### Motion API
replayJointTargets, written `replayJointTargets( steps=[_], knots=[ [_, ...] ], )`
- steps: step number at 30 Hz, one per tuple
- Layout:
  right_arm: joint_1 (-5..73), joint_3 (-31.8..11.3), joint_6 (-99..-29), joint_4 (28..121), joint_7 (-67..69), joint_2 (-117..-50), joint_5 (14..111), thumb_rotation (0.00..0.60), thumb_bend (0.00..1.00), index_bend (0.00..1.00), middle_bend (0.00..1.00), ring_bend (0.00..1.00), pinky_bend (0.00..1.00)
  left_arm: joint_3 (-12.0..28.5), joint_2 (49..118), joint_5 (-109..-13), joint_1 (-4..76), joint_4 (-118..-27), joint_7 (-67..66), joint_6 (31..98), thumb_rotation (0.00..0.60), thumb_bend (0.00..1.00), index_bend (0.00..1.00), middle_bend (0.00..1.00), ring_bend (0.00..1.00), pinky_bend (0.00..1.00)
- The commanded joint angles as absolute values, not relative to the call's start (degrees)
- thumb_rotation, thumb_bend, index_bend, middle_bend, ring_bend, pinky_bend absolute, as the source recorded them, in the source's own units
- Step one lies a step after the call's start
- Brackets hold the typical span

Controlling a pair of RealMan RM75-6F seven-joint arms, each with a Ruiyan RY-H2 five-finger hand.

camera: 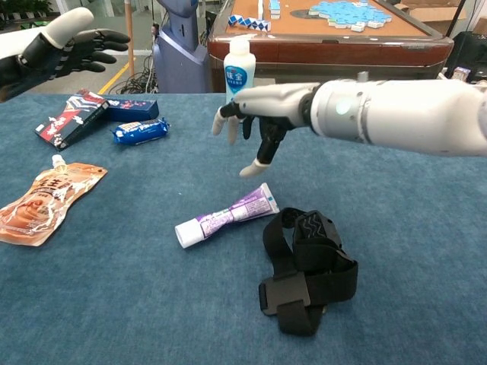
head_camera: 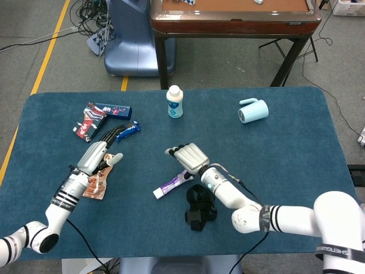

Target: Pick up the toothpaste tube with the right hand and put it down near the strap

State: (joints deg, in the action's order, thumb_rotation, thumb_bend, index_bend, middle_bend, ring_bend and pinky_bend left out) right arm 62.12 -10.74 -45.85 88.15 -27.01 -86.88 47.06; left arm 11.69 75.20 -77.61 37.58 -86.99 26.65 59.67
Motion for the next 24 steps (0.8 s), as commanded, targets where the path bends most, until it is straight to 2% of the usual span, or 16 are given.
replayJointTargets(
  steps=[1, 2, 3, 6, 7, 13, 18, 24],
  knots=[
    [57.4, -10.5, -52.0, 93.1, -24.4, -81.4, 50.8, 0.600, 0.26, 0.20, 0.31, 0.28, 0.33, 10.8, 72.8, -76.5, 36.2, -87.4, 22.9, 60.0, 0.149, 0.00, 0.00, 0.00, 0.00, 0.00],
    [56.2, -10.3, -53.3, 94.1, -23.8, -80.1, 51.5, 0.600, 0.26, 0.20, 0.32, 0.28, 0.33, 10.5, 72.3, -76.5, 35.8, -87.3, 22.2, 60.4, 0.216, 0.00, 0.00, 0.00, 0.00, 0.00],
    [55.0, -10.1, -54.8, 95.0, -23.0, -78.9, 52.3, 0.600, 0.27, 0.21, 0.33, 0.29, 0.33, 10.3, 71.9, -76.5, 35.3, -87.1, 21.6, 60.7, 0.255, 0.00, 0.00, 0.00, 0.00, 0.00],
    [50.2, -8.5, -60.5, 97.5, -21.7, -74.8, 56.0, 0.600, 0.27, 0.28, 0.38, 0.32, 0.34, 9.4, 70.7, -76.3, 33.3, -85.9, 19.8, 62.6, 0.546, 0.05, 0.00, 0.00, 0.00, 0.01],
    [48.9, -8.0, -62.0, 98.2, -21.3, -73.7, 56.9, 0.600, 0.28, 0.30, 0.39, 0.33, 0.34, 9.1, 70.4, -76.4, 32.7, -85.3, 19.4, 63.2, 0.599, 0.07, 0.00, 0.00, 0.00, 0.02],
    [39.7, -3.9, -70.6, 101.2, -18.3, -67.3, 62.7, 0.600, 0.32, 0.41, 0.45, 0.38, 0.37, 6.8, 68.9, -78.2, 28.4, -81.7, 17.0, 68.1, 0.600, 0.16, 0.00, 0.00, 0.00, 0.09],
    [31.2, 0.0, -78.4, 101.3, -14.6, -64.2, 68.1, 0.600, 0.33, 0.48, 0.49, 0.43, 0.37, 3.8, 67.9, -80.5, 23.8, -80.9, 13.0, 73.3, 0.600, 0.17, 0.00, 0.00, 0.00, 0.09],
    [22.2, 3.4, -86.5, 101.0, -13.1, -62.1, 71.9, 0.600, 0.33, 0.50, 0.51, 0.45, 0.37, 1.5, 67.0, -81.5, 18.3, -84.0, 6.7, 79.4, 0.600, 0.17, 0.00, 0.00, 0.00, 0.09]
  ],
)
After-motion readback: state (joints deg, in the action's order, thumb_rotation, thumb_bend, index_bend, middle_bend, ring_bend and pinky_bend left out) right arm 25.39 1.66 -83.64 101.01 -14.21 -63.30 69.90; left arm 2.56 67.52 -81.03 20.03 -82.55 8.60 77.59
